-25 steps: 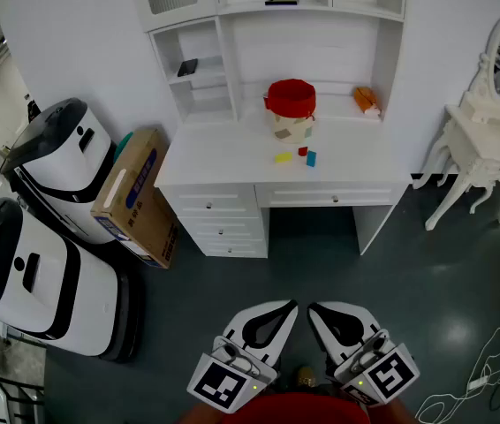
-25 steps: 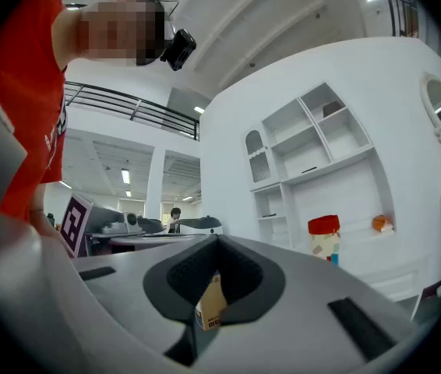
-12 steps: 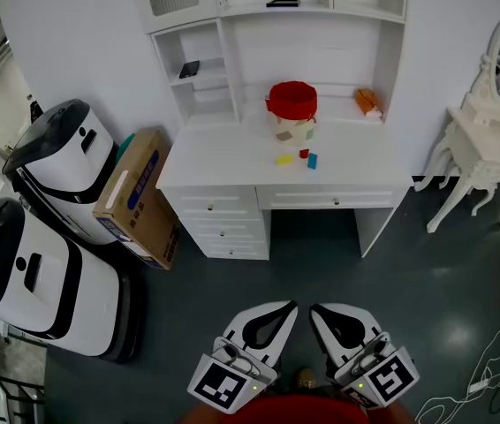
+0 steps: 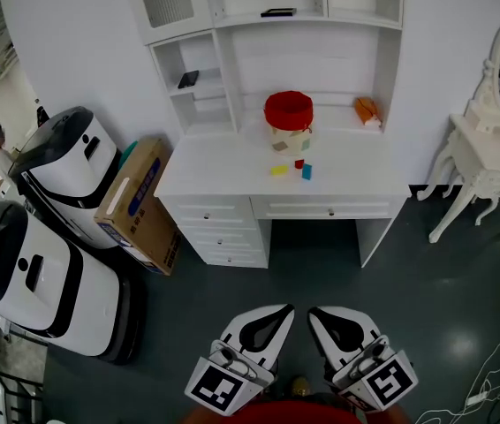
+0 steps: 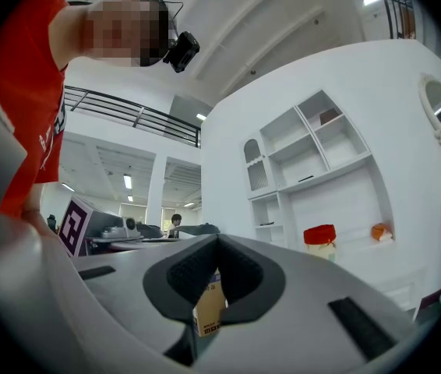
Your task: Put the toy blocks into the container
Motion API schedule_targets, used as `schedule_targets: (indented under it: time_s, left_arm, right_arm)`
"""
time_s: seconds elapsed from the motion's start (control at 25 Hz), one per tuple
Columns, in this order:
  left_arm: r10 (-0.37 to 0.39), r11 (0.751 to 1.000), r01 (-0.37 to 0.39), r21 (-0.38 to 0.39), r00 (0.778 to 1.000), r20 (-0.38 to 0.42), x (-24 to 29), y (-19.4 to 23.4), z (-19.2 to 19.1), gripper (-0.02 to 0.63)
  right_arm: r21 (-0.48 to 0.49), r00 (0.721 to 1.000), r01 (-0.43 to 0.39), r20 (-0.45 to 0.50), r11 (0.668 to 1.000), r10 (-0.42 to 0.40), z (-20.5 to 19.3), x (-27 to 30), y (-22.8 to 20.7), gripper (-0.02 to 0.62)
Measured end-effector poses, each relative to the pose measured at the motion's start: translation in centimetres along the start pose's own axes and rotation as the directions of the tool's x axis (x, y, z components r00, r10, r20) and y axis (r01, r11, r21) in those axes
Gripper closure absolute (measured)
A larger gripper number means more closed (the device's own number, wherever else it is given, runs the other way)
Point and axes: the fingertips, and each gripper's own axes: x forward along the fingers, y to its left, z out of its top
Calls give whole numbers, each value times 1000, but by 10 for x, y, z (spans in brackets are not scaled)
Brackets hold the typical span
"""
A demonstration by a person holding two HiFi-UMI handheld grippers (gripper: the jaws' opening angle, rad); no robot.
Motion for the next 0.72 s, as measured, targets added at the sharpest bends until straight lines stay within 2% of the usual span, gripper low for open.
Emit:
schedule_targets:
  time_s: [0.4, 0.72]
  left_arm:
    - [70, 997, -70, 22, 998, -5, 22, 16, 3, 594]
    - [50, 998, -50, 33, 999, 3, 69, 65, -3, 594]
  right_arm:
    - [14, 999, -37, 4, 999, 37, -1, 2, -30, 588]
    - [-3, 1000, -19, -18, 1000, 19, -10, 46, -77, 588]
